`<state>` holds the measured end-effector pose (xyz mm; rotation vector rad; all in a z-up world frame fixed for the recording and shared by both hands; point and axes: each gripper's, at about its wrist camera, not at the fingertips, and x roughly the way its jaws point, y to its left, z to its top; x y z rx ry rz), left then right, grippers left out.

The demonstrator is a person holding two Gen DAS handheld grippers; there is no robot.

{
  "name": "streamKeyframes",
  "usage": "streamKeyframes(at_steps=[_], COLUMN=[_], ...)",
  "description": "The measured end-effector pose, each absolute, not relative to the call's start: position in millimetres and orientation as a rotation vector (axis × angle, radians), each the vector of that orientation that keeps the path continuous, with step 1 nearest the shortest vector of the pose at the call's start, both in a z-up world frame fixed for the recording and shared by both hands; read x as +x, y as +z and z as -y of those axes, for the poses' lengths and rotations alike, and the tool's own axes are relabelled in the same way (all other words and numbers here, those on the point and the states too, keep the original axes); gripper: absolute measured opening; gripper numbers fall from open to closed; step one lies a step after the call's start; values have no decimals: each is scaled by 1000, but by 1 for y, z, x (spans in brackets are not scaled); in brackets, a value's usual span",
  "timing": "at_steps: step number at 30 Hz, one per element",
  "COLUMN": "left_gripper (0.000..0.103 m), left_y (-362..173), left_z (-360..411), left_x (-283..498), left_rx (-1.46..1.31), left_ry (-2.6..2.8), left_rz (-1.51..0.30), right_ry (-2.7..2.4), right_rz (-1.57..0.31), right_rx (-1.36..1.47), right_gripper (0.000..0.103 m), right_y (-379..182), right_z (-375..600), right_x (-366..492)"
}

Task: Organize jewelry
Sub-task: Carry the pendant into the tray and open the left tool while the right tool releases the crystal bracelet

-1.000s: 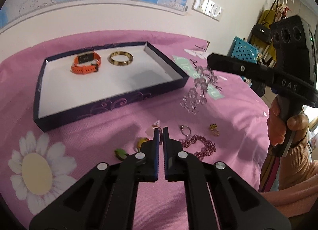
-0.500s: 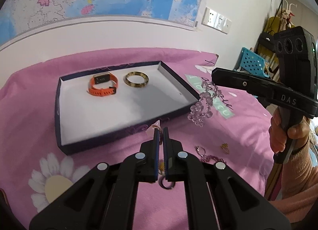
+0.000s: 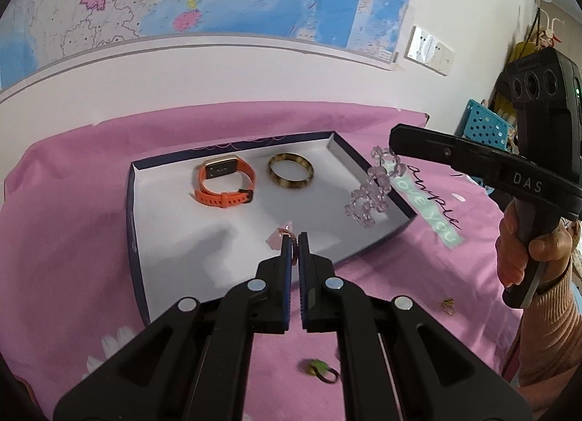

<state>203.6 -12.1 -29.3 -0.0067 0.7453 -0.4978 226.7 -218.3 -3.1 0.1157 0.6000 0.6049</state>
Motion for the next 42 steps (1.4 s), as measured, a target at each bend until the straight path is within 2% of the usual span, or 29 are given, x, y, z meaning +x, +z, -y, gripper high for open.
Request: streamKeyframes(at_steps=[21, 42], left_gripper=[4, 4], left_y=[-51, -77], left_z=[14, 20], left_x=[264, 291], left_rx=[40, 57], left_ry=[-396, -368], left_rz=[-815, -901], right_ry=[605, 505], right_rz=[-675, -805], right_rx=[127, 109], right_gripper=[7, 8], right_y=[-35, -74], right_z=[194, 217], right_x=[294, 311])
